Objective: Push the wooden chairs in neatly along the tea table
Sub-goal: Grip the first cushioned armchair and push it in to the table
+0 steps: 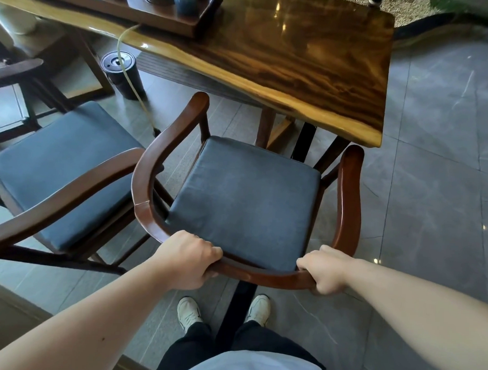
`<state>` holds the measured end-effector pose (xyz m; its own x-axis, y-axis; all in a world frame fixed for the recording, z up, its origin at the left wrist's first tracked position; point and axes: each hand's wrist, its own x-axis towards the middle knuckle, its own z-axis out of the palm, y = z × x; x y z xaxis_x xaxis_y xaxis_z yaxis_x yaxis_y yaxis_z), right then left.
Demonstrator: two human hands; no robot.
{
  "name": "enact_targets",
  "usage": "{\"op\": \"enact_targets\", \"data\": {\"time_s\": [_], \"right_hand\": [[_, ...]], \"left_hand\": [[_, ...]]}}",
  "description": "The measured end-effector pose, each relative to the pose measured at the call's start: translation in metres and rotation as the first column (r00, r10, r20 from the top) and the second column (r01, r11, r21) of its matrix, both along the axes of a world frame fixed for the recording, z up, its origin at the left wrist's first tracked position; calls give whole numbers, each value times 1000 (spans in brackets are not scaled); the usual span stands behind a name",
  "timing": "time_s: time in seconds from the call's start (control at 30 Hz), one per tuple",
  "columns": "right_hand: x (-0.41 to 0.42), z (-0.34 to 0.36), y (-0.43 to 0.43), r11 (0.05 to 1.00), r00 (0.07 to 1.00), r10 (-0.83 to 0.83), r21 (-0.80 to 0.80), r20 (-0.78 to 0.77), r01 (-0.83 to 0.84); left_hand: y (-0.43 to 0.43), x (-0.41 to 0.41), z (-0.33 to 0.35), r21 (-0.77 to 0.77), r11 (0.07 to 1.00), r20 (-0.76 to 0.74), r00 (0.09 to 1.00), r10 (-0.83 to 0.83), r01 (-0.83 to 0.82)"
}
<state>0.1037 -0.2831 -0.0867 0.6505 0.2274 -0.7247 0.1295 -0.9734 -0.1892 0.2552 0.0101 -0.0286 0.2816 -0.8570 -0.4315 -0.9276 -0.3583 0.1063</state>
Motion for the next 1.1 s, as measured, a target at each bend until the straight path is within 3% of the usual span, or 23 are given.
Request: {"op": "enact_targets", "data": {"time_s": [0.37,0.53,1.1], "right_hand": [[5,-5,-22,999,997,-23,-31,73,26],[15,-6,-9,995,985,-85,-36,152,92],[39,-2,1,994,994,-102,-20,35,103]], "left_hand": [[-19,1,-4,-10,998,-3,998,-55,55],[-19,28,5,79,995,7,998,-58,57],[-10,46,4,20,997,38,997,69,-70]]}}
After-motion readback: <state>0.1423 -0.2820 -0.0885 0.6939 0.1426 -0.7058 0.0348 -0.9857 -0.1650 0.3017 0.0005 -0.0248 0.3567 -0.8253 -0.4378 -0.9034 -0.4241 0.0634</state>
